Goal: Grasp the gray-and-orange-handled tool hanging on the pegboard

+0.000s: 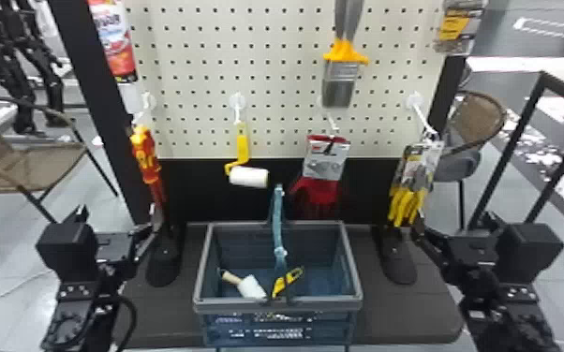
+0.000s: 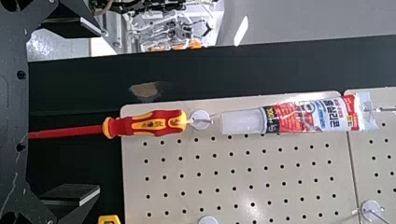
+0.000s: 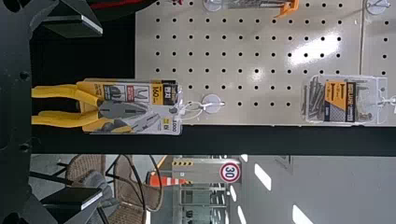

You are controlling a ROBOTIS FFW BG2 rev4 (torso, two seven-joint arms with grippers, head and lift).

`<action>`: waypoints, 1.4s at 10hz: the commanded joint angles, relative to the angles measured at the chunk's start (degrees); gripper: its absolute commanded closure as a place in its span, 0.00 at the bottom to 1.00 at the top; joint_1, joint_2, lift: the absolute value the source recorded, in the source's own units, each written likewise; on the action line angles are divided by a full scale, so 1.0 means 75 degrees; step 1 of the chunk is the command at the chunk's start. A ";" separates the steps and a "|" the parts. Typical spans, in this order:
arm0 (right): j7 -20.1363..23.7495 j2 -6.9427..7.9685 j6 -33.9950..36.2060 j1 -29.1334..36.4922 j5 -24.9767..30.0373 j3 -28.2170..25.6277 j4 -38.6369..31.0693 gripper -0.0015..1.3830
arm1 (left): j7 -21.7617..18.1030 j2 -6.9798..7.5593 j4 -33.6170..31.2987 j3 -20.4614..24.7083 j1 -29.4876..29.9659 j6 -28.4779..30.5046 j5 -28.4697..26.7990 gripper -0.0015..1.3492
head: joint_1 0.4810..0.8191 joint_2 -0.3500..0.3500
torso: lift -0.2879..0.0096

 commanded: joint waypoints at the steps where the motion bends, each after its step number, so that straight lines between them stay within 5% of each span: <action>1: 0.0000 0.0019 -0.0011 -0.0011 -0.0024 0.0000 0.0007 0.07 | 0.0000 0.0004 0.0000 -0.0059 -0.0048 0.0015 -0.0007 0.10 | 0.20 0.50 | 0.63; 8: 0.0000 0.0019 0.0153 -0.0081 -0.0094 0.0000 -0.0157 0.07 | 0.0000 -0.0125 0.0000 -0.0035 -0.0036 0.0085 0.0016 0.10 | 0.20 0.50 | 0.63; 14: 0.0375 -0.0047 0.3048 -0.1241 -0.0211 0.0106 -0.2032 0.07 | 0.0000 -0.0137 0.0023 -0.0106 -0.0083 0.0132 0.0028 0.10 | 0.20 0.50 | 0.63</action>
